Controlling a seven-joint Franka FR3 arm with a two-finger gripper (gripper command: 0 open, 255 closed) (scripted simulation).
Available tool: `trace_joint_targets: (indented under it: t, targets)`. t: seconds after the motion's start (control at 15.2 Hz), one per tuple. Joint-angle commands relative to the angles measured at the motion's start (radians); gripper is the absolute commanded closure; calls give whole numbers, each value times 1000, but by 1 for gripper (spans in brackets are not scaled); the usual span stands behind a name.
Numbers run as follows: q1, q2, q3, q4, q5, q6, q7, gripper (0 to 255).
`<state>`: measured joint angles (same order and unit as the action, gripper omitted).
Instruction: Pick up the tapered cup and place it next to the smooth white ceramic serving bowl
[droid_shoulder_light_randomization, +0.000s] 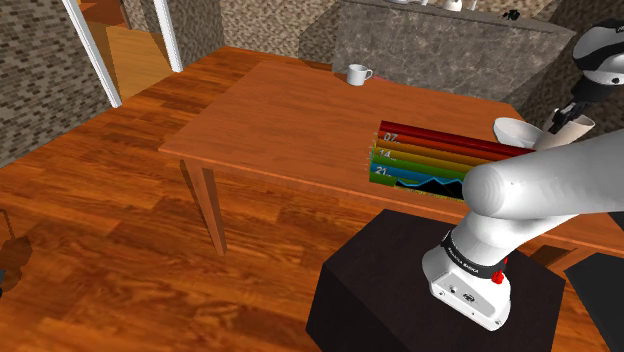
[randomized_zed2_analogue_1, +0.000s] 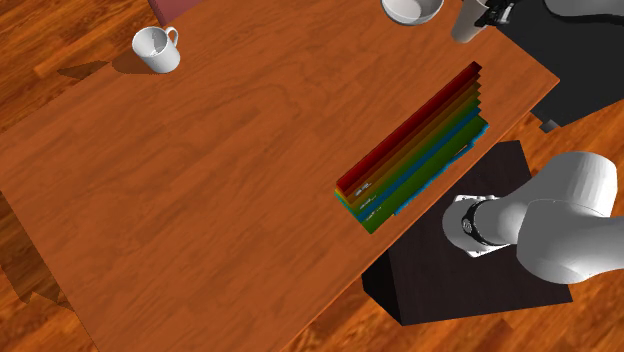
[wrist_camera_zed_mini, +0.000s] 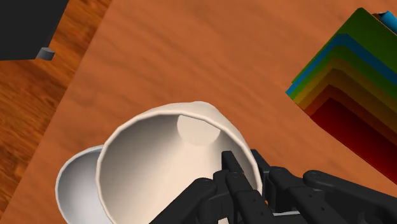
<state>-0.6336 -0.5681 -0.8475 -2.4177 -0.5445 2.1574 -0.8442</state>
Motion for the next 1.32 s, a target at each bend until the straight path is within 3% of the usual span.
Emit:
trace_joint_targets:
  t: [0.0, 0.92, 1.25]
  targets:
    - [0, 8, -12, -20, -7, 29, 3, 255]
    - [41, 127, -136, -125, -28, 255, 5, 255]
    - [41, 127, -136, -125, -28, 255, 5, 255]
